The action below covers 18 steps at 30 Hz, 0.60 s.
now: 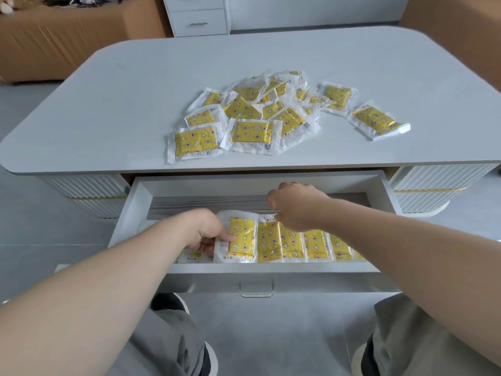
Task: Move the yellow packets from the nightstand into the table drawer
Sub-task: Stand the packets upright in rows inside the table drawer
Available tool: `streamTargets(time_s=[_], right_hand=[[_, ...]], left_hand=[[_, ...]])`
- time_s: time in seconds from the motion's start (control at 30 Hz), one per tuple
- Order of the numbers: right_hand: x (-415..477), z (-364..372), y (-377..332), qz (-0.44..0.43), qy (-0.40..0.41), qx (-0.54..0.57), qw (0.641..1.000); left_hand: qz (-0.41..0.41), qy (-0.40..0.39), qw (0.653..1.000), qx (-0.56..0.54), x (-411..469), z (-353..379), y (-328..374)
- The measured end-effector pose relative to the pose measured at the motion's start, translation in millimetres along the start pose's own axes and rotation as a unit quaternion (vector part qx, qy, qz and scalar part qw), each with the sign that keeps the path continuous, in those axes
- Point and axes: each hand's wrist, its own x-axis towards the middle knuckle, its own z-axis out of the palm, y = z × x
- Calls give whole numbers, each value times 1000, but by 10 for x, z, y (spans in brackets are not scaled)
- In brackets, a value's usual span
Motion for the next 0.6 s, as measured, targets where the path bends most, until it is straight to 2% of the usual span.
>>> streamTargets(time_s=[0.13, 0.27, 0.37, 0.47, 0.6], right_hand=[[-63, -83, 29, -17, 16, -21, 1000], [-97, -155, 11, -26, 22, -22, 999], [-126, -230, 7, -29, 32, -17, 999], [-143, -321, 18, -27, 55, -7, 998], [-164, -488, 92, -1, 120, 60, 991]], left_hand=[[18, 103, 979, 175, 31, 98, 3], [22, 121, 918, 377, -119, 157, 97], [47, 177, 854, 488, -258, 197, 222], [59, 187, 813, 548, -369, 288, 415], [76, 217, 816, 531, -571, 346, 768]])
